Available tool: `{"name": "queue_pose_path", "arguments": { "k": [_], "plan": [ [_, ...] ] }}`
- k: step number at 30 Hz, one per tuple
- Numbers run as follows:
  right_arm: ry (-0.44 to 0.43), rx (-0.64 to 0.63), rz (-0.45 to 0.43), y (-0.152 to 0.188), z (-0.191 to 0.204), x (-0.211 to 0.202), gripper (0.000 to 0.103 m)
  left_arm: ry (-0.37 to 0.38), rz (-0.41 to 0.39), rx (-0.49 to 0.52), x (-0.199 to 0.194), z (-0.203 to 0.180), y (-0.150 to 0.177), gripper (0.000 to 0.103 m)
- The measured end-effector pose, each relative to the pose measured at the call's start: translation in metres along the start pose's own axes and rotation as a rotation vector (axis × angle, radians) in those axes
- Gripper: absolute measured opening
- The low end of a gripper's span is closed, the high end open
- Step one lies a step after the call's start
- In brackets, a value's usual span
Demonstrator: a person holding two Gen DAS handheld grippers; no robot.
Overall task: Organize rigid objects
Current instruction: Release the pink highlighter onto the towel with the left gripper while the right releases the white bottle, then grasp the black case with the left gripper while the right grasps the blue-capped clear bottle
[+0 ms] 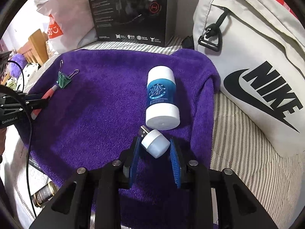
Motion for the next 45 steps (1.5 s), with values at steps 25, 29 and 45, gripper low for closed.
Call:
{"name": "queue_pose_path", "arguments": {
  "k": [25,29,45],
  "plan": [
    [-0.104,0.013,-0.044,0.078,0.07,-0.097,0.053,0.001,-0.052,0.029,-0.076,-0.028,0.056,0.033],
    [-0.121,-0.004,-0.021,0.089,0.088,-0.094,0.052,0.002,-0.056,0.021,-0.089,-0.03,0.07,0.033],
    [-0.075,-0.004,0.076,0.096,0.099,-0.045,0.022,0.031,-0.044,-0.028,-0.095,-0.023,0.1,0.033]
  ]
}}
Point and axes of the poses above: each gripper's, at about its wrist camera, not at the fingertips, and x roughly the way its jaws point, z to its left, y to its underside, the point moved 4 cm from there along x, roughly the way its jaws point, and after that the axes turned 2 degrees about -y, right-handed, at the moved point
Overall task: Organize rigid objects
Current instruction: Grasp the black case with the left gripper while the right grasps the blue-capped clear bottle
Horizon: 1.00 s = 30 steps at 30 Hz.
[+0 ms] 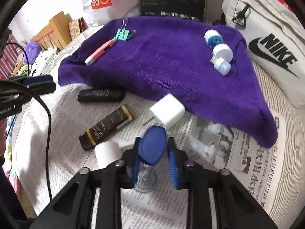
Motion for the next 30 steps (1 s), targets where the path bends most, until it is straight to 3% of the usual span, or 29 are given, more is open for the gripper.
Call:
{"name": "queue_pose_path", "arguments": {
  "k": [11,20,30],
  "plan": [
    [-0.016,0.056,-0.051,0.0,-0.021,-0.028,0.022,0.087,-0.002,0.066,0.014,-0.02,0.001,0.033],
    [0.026,0.173,-0.086,0.024,-0.073,-0.034,0.022,0.103,0.034,0.214,0.042,-0.049,-0.009,0.033],
    [0.072,0.132,-0.232,0.044,-0.077,-0.029,0.022,0.029,0.016,0.407,0.055,-0.065,-0.011,0.036]
  ]
}}
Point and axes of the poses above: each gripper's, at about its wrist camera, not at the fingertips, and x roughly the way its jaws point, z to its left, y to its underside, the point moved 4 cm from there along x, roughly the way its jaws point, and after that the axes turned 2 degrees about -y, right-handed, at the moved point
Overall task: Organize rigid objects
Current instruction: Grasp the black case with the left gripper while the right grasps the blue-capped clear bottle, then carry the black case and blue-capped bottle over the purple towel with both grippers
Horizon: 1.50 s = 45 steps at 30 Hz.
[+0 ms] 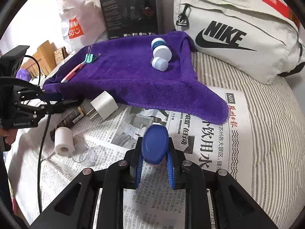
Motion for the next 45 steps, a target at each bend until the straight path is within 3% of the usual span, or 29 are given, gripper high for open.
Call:
{"name": "queue_pose_path", "arguments": {
  "k": [6,17,21,24,35,45],
  "plan": [
    [-0.007,0.006,-0.013,0.0,-0.001,-0.002,0.021,0.019,0.01,0.037,-0.004,-0.006,0.005,0.028],
    [0.045,-0.034,-0.008,0.001,0.004,-0.002,0.021,0.058,0.004,0.116,0.003,-0.027,-0.011,0.028],
    [0.04,-0.03,-0.008,0.001,0.003,-0.002,0.021,0.095,0.006,0.08,0.003,-0.025,-0.01,0.023],
    [0.038,-0.028,-0.008,0.001,0.003,-0.002,0.021,0.087,-0.003,0.099,-0.002,-0.028,-0.003,0.023],
    [0.05,-0.038,-0.006,0.001,0.005,-0.002,0.021,0.091,0.003,0.027,-0.006,-0.023,0.005,0.023],
    [0.003,-0.029,0.022,-0.006,0.003,-0.006,0.02,0.086,-0.02,-0.045,-0.033,-0.009,0.018,0.023]
  ]
}}
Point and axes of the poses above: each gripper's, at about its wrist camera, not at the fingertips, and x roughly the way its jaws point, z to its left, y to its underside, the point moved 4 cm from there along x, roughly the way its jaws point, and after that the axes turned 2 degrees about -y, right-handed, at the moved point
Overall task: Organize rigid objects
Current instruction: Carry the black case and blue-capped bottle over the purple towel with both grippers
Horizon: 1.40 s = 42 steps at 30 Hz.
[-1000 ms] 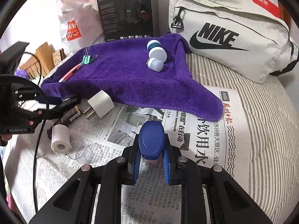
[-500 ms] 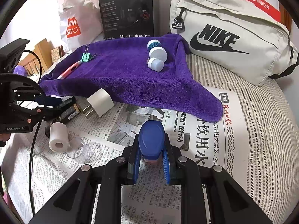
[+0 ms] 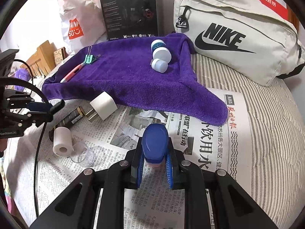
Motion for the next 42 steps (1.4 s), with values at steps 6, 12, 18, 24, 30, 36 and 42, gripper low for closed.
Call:
{"name": "queue_pose_path", "arguments": {
  "k": [6,12,18,24,30,36,42],
  "plan": [
    [-0.038,-0.046,-0.031,-0.017,0.016,-0.02,0.02,-0.012,-0.035,-0.037,-0.019,0.012,0.002,0.023],
    [-0.067,-0.07,-0.035,-0.033,0.025,-0.025,0.02,-0.032,-0.056,-0.078,-0.027,0.027,-0.002,0.023],
    [-0.087,-0.066,-0.063,-0.052,0.025,-0.028,0.02,-0.044,-0.088,-0.141,-0.03,0.045,-0.014,0.023],
    [-0.078,-0.068,-0.07,-0.076,0.017,-0.018,0.02,-0.051,-0.106,-0.168,-0.026,0.056,-0.03,0.023],
    [-0.076,-0.044,-0.028,-0.094,0.008,0.013,0.02,-0.038,-0.106,-0.188,-0.014,0.066,-0.044,0.023],
    [-0.043,-0.059,0.047,-0.101,0.0,0.044,0.02,-0.04,-0.096,-0.197,0.0,0.08,-0.055,0.023],
    [-0.026,-0.083,0.099,-0.101,-0.002,0.07,0.02,-0.032,-0.072,-0.207,0.017,0.091,-0.06,0.023]
  ]
}}
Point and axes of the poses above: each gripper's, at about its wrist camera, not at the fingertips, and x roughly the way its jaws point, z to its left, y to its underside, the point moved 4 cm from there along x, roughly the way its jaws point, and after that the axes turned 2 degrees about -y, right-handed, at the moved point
